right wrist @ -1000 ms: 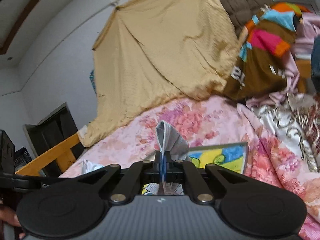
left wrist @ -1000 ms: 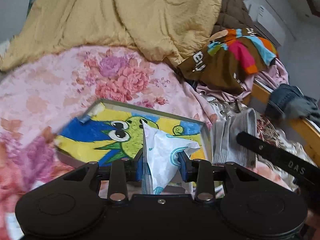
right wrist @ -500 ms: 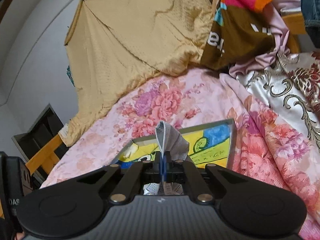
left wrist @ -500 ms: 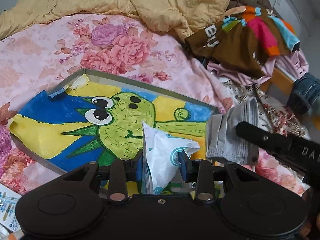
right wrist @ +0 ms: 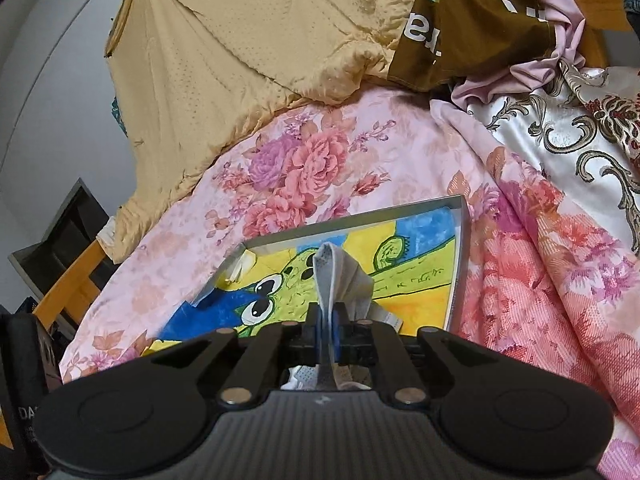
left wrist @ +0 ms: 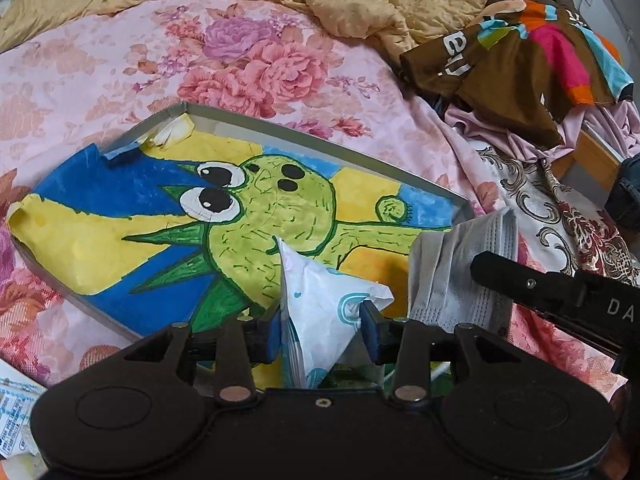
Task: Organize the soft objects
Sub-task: 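Carry the packet and the face mask over the grey painting tray, then open the left tool over the tray while the right tool releases the mask there, then grasp the orange strap item with the left tool while the right tool grasps the beige drawstring bag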
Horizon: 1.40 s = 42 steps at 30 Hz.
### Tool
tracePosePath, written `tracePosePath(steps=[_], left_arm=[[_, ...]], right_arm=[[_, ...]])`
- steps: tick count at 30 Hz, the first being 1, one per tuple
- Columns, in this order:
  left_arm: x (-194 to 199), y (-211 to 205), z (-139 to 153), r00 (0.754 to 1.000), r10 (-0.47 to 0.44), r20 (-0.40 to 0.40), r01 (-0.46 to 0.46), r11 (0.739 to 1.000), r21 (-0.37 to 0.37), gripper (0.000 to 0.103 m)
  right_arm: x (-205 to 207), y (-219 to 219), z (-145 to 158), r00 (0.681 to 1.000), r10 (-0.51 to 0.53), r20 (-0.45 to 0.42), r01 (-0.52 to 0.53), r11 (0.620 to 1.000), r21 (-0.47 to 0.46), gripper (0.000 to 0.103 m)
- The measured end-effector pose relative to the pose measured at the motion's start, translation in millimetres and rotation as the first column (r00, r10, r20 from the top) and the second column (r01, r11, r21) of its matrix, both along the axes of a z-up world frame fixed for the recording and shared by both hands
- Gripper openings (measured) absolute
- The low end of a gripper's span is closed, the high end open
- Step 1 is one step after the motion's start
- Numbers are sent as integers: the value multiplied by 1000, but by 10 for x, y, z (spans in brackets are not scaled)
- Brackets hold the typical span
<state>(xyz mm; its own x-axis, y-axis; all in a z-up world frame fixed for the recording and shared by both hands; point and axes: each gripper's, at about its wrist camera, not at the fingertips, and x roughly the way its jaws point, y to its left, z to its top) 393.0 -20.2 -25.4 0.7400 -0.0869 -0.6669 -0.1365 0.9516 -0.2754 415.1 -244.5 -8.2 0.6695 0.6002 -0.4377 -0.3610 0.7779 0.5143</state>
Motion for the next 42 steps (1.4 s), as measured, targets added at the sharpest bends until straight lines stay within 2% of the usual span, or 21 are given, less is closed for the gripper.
tracePosePath(steps=[3,5,10,14,18,23,27,31,35,38,42], left_arm=[[-26,16,-8,1000,13,9,-13,1000,-3,47],[-48,24,-6,1000,16,16,-16,1000,-9,55],[-99,22,28,1000,16,19,-15,1000,-19,65],[-195,31,107,999,29,37,-29,1000,-14,73],[-384,66,272,996,60,70,-61,998,5,80],[-734,110,582,984,88,154,-94,995,33,91],[-1080,101,816,972,114,205,-130,989,69,96],[-1486,50,1024,954,141,263,-167,983,77,102],[-1851,-26,1191,941,129,314,-168,981,99,102],[-2097,-75,1267,935,123,333,-171,978,120,102],[-2355,-90,1274,939,123,321,-171,977,127,102]], right_arm=[[12,2,-3,1000,-1,-6,1,1000,-1,13],[9,0,2,1000,-4,-8,4,1000,-1,24],[21,-34,4,999,-12,-43,12,1000,7,46],[-13,-73,45,998,-21,-57,20,1000,-8,58],[-122,-119,168,999,-22,-36,21,1000,-14,72],[-370,-154,383,1000,-18,11,18,999,-35,88],[-638,-244,535,999,14,45,-13,1000,-13,102],[-951,-350,670,994,37,107,-34,999,-30,103],[-1281,-424,801,977,43,210,-34,998,-46,103],[-1553,-420,897,954,46,296,-14,994,-108,103],[-1928,-382,940,925,70,373,5,980,-197,103]])
